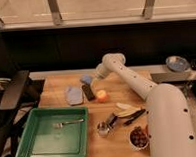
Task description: Wipe purple bowl with sponge
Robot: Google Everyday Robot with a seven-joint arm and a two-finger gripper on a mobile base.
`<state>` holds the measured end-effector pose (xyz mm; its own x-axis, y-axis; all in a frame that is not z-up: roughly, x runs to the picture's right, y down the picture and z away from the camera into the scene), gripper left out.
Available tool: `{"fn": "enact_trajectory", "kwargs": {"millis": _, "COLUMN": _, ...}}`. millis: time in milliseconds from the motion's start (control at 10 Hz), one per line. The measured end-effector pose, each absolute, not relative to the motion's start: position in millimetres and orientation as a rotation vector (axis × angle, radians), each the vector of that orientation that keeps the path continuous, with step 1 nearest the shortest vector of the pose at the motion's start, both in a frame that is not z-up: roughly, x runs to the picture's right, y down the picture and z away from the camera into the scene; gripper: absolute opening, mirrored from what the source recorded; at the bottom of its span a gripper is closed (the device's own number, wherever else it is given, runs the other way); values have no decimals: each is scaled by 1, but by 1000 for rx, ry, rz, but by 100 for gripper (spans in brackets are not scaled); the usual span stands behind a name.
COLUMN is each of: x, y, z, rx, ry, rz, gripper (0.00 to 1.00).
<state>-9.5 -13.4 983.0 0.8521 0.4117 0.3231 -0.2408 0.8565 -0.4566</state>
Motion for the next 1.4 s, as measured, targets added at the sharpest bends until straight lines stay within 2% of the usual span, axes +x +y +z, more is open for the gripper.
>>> {"fn": "enact_trajectory", "kwargs": {"millis": 500, "x": -13, "y": -15, "z": 995, "rx": -333, "ry": -379, "rz": 338, "gripper": 65}}
{"fn": "enact_trajectory", "kwargs": {"millis": 1200, "x": 0, "y": -14, "z": 1019, "rx": -361, "ry": -392, "rz": 424, "gripper": 65}}
{"fn": "enact_trajectory", "kwargs": {"millis": 1300, "x": 0, "y": -13, "z": 1020, "rx": -378, "ry": -403, "rz": 430, "gripper": 63}}
{"fn": "enact_trajectory", "kwargs": {"millis": 1400, "x": -1, "y": -10, "z": 1021, "rx": -403, "ry": -415, "rz": 432, "gripper": 55}}
